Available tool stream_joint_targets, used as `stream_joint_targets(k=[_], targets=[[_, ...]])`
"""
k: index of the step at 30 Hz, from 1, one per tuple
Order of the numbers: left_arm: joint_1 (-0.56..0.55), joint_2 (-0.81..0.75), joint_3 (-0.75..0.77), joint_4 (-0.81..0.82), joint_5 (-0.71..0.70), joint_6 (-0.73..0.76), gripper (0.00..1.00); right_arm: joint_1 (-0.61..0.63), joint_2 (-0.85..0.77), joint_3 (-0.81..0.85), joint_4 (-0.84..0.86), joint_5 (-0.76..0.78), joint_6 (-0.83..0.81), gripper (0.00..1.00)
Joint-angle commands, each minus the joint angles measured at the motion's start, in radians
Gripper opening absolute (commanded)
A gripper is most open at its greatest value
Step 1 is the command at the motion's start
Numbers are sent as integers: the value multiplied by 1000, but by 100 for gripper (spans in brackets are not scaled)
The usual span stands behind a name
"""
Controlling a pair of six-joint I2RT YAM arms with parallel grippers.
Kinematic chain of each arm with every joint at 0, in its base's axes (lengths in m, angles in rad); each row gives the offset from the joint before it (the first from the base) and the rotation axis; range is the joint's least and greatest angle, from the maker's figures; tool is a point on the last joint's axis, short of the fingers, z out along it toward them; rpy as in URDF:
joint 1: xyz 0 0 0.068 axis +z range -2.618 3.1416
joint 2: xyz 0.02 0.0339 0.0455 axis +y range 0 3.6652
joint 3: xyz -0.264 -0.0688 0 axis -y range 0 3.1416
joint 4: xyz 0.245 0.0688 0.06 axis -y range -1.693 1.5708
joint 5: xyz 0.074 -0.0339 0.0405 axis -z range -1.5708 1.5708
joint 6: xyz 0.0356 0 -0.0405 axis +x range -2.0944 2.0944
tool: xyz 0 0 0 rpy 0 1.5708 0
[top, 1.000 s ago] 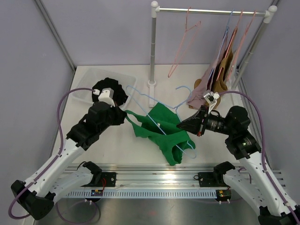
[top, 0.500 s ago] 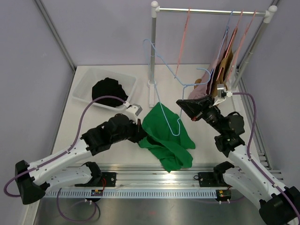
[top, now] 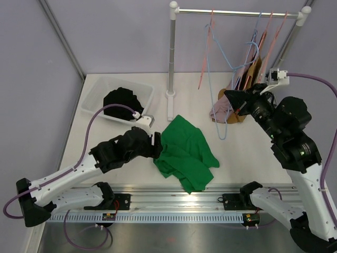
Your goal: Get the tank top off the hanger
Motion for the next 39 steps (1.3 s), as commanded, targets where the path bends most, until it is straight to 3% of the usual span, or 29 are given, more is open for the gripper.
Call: stream_joint_targets(k=[1,2,6,15,28,34,39], targets=[[-4,-56,102,-77,-112,19,77,8,71,63,-273,116,-63,0],[-4,-84,122,-120,-127,20,99,8,68,75,-270,156,-63,0],[-4,-159,152,-223,-178,34,99,8,94,158,-332,242,-92,0],[-4,-309,93,-321,-233,74,99,-9,416,447,-434,358,-180,0],[-4,-486,59,-288,-282,48,99,-205,904,1051,-529,143,-241,0],[-3,-529,62,-303,-335,28,99,-211,1067,1215,-543,125,-243,0],[-1,-544,57,-298,-335,28,99,-211,1099,1209,-511,133,-217,0]])
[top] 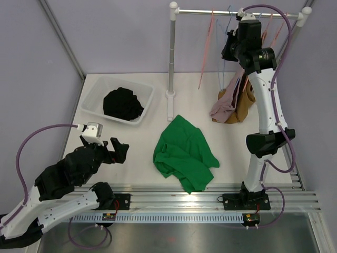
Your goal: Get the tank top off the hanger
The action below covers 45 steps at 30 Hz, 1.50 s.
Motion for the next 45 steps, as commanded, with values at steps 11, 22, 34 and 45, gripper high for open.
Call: stream_joint_targets(k=[11,22,34,45], targets=[[54,64,-9,61,27,15,99,42,3,6,51,-27,8,0],[201,147,-15,123,155,55,99,71,0,57,12,14,-6,41],[185,257,-1,192,245,16,99,68,-221,-76,35,8,6,100],[-137,694,48,466,228,-31,99,68,-827,-737,257,-225,87,99]])
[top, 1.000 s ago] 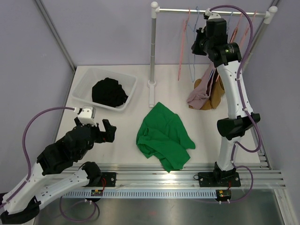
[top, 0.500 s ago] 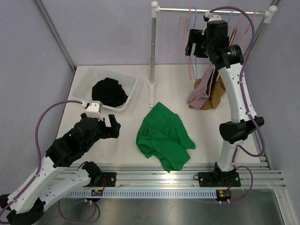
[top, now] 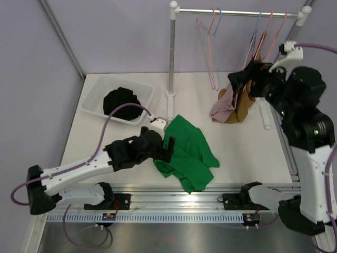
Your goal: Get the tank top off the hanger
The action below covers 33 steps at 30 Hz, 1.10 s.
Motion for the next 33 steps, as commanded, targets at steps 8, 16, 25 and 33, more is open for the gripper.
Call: stream_joint_targets(k=[8,16,25,33], targets=[[-96,458,122,262,88,22,99,6,-410,-478,140,-372,92,99],[-96,714,145,364,133,25,99,6,-493,-570,157,-501,147,99],[-89,737,139,269,36,17,0,6,-571,-564,133,-453,123,99],[-13,382,197,-1,-251,32,0,7,-578,-562,111,-438,103,100]])
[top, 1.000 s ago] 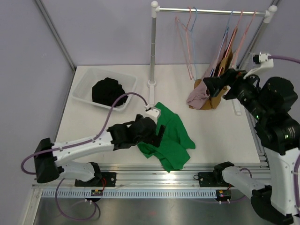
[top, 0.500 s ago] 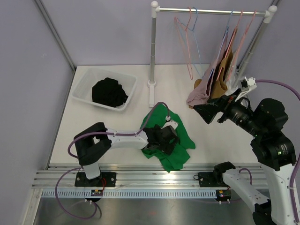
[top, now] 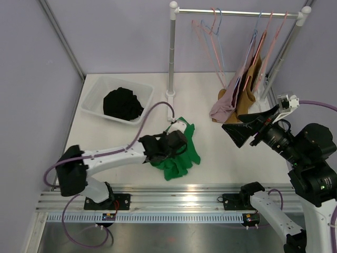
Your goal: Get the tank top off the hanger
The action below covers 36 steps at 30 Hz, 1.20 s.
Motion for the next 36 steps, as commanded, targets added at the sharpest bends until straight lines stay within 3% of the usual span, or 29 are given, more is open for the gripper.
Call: stream_joint_targets(k=[1,5,9,12,16,20,24,27,29,30,31,36], targets=[[66,-226,110,-160,-209,9,0,8,-3,9,8,4,-17,99],[196,-356,213,-255,-225,43,0,6,2,-1,24,3,-9,100],[360,-398,350,-292,-246,126,0,8,9,-11,51,1,-5,99],[499,-386,451,-291,-177,160,0,6,17,-14,65,30,-4,99],[676,-289,591,-286,-64,213,0,6,16,-25,71,172,11,99],[855,-150,732,-309,65,235,0,6,29,-48,88,190,34,99],[942,2,856,-350,173,243,1,6,62,-59,96,239,54,100],[983,106,933,-364,223,246,13,6,98,-42,93,300,63,99],[1008,191,1008,-398,261,250,36,6,132,-19,99,325,75,99],[1012,217,1039,-415,265,252,51,6,140,-19,102,328,75,100],[1014,260,1100,-438,256,250,98,6,146,-1,103,334,81,100],[1014,191,1061,-447,249,232,99,6,228,93,79,487,54,99]])
